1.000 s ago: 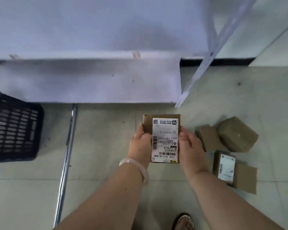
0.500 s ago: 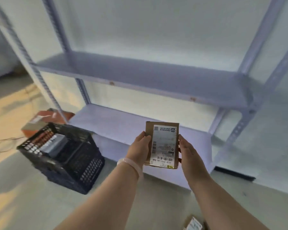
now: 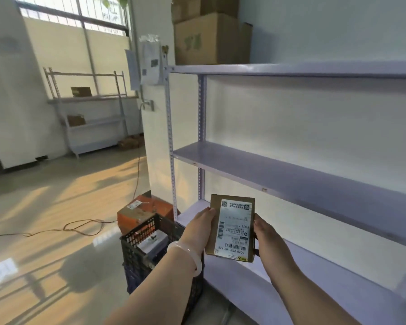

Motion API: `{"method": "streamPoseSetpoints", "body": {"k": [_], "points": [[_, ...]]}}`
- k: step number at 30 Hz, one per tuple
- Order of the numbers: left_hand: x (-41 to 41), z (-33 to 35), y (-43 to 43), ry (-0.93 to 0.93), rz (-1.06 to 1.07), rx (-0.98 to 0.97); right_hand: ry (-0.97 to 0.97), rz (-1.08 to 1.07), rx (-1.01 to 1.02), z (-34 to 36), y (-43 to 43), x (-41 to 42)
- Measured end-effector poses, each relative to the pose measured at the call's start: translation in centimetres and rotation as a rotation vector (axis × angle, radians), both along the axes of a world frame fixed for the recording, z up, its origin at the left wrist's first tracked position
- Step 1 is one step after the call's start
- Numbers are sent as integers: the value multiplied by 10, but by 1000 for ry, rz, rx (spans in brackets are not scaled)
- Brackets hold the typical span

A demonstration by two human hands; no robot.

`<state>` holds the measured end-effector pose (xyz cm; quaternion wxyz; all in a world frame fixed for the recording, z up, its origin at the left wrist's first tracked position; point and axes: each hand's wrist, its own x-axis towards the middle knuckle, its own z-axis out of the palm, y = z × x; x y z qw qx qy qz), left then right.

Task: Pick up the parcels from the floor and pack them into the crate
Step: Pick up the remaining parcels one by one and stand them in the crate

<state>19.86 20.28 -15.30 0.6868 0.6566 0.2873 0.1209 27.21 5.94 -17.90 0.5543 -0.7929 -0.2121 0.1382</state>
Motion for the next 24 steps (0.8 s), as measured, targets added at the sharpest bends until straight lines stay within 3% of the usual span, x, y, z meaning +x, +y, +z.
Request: {"method": "streamPoseSetpoints", "body": {"k": [6, 13, 20, 24], "points": [[-27, 3, 135, 18, 39, -24, 61, 20, 47, 6, 132, -28], [-26, -12, 231, 32, 67, -80, 108, 30, 46, -6, 223, -26], [15, -41, 311, 66, 145, -91, 130, 83, 40, -37, 309, 17], [59, -68, 350, 143, 49, -68, 232, 64, 98, -73, 339, 54]]}}
